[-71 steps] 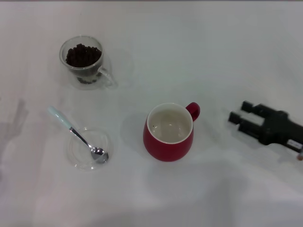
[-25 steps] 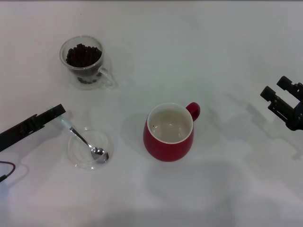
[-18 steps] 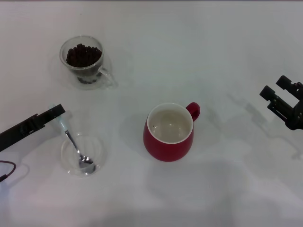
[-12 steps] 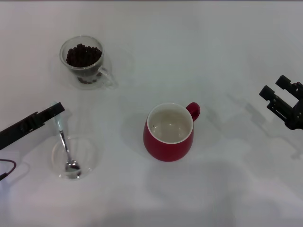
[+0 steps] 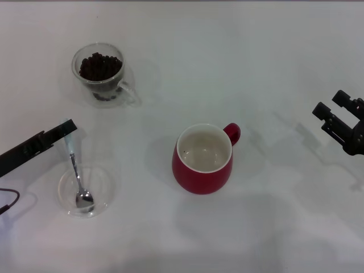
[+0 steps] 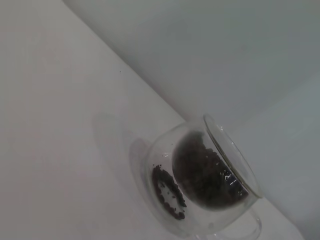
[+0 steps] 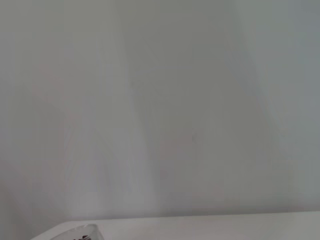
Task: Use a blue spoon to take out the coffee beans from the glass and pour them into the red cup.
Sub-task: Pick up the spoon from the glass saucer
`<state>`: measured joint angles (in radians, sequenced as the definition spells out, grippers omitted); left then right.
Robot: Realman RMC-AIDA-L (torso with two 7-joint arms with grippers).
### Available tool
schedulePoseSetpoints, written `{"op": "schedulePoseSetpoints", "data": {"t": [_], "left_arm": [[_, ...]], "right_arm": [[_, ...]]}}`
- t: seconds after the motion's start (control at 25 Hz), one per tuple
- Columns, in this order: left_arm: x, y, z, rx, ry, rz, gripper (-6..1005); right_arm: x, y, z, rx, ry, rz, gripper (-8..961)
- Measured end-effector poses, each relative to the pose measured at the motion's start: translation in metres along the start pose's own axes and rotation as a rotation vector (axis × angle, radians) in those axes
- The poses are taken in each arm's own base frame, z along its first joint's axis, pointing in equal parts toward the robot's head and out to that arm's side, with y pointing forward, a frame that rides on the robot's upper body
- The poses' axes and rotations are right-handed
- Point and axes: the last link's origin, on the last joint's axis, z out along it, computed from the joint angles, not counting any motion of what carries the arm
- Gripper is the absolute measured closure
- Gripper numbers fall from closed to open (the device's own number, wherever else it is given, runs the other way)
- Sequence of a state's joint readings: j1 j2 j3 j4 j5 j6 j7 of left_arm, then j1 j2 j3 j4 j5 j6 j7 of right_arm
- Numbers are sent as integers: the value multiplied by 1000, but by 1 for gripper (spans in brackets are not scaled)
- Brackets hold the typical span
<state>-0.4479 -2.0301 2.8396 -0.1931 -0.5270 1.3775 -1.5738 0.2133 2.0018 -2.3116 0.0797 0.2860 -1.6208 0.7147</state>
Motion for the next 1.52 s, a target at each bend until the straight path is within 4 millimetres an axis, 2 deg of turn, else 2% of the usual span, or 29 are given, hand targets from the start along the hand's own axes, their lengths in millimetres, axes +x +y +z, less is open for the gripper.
{"op": "schedulePoseSetpoints", "data": {"t": [0.44,0.92,1.24,1.52], "left_arm": [[1,3,-1,-22,-2,-6,867],[10,10,-1,-75,22,-3,868],[14,12,-5,-93,71,-25,868],[30,22,-13,-174,154,0,868]], "right_arm": [[1,0,4,1,1,2,289],[1,-8,23,25,35,-11,290],[-2,-11,25,30,31,-18,289],[-3,-13,25,43,25,-19,289]]}}
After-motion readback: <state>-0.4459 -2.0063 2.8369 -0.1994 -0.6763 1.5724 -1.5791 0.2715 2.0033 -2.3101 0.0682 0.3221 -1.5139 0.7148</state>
